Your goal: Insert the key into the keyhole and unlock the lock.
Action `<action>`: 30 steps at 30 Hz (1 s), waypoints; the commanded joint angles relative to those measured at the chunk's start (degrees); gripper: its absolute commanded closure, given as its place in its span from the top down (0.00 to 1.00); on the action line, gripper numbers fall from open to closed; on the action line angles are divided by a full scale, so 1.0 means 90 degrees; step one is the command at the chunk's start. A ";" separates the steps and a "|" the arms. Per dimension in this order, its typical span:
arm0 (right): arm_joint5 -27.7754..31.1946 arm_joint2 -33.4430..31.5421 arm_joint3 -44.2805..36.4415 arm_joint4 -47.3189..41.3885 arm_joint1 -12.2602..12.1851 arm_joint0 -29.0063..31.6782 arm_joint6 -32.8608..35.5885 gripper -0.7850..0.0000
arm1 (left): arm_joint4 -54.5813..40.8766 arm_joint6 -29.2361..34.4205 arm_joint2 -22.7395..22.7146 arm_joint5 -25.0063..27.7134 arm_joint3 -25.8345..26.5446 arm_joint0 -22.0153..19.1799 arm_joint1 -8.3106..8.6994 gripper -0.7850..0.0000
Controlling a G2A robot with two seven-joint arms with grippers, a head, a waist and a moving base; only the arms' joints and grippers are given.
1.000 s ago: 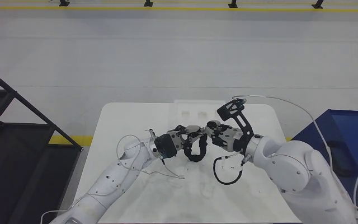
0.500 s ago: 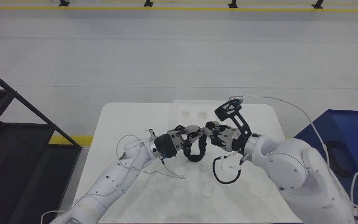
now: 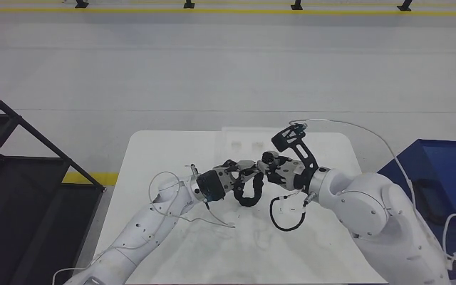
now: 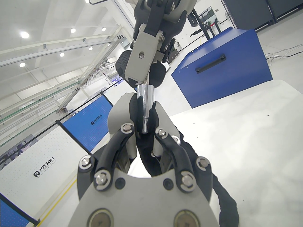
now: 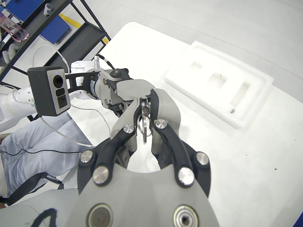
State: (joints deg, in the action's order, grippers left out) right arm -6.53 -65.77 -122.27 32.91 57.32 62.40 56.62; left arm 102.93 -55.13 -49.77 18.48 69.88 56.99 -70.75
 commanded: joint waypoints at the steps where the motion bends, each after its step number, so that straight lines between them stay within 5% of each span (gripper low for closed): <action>1: 0.0016 -0.0017 0.0000 0.0007 0.0003 -0.0007 -0.0033 1.00 | -0.0058 0.0024 -0.0013 0.0026 -0.0027 0.0006 -0.0004 0.00; 8: 0.0631 -0.0241 -0.0042 -0.0131 -0.0013 -0.0014 -0.0238 1.00 | -0.0277 0.0170 -0.0074 0.0221 -0.0080 -0.0001 -0.0014 0.00; 16: 0.3188 -0.0426 -0.0018 0.0130 -0.0180 -0.0177 0.0844 1.00 | -0.0356 0.0411 -0.0190 0.0699 0.0085 -0.0001 0.0030 0.00; 22: 0.4435 -0.0636 -0.0034 0.0160 -0.0313 -0.0111 0.1397 1.00 | -0.0333 0.0827 -0.0323 0.0992 0.0354 0.0089 0.0093 0.00; 30: 0.5246 -0.0808 0.0049 0.0762 -0.0536 0.0054 0.0769 1.00 | -0.0213 0.1341 -0.0448 0.1523 0.0884 0.0203 0.0187 0.00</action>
State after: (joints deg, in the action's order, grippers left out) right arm 40.72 -73.05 -121.88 39.86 52.49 62.88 63.48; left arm 101.08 -43.28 -53.66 31.93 77.48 58.68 -69.14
